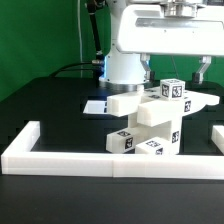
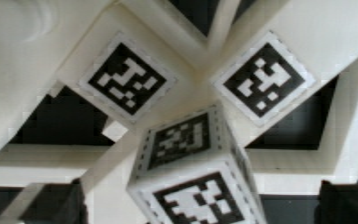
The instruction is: Assemble chair
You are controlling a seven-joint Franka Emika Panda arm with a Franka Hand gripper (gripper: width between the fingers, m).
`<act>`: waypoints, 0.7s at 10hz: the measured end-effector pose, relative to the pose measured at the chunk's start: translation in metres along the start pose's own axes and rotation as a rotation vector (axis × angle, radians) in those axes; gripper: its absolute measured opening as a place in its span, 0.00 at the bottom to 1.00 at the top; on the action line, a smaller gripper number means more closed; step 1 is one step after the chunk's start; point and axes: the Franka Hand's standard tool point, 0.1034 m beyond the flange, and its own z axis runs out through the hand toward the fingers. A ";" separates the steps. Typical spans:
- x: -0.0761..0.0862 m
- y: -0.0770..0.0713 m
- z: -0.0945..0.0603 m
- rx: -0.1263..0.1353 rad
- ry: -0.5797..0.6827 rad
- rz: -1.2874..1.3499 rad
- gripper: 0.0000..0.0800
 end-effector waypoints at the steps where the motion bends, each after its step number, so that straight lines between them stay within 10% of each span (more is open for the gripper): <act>1: 0.000 0.002 0.000 -0.003 0.000 -0.090 0.81; 5: 0.000 0.001 0.000 -0.008 -0.001 -0.203 0.77; 7: 0.001 0.002 -0.001 -0.009 0.002 -0.202 0.33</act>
Offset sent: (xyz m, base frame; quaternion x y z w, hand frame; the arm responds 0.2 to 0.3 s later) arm 0.0025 0.0028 0.0005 -0.0022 0.0043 -0.0626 0.9980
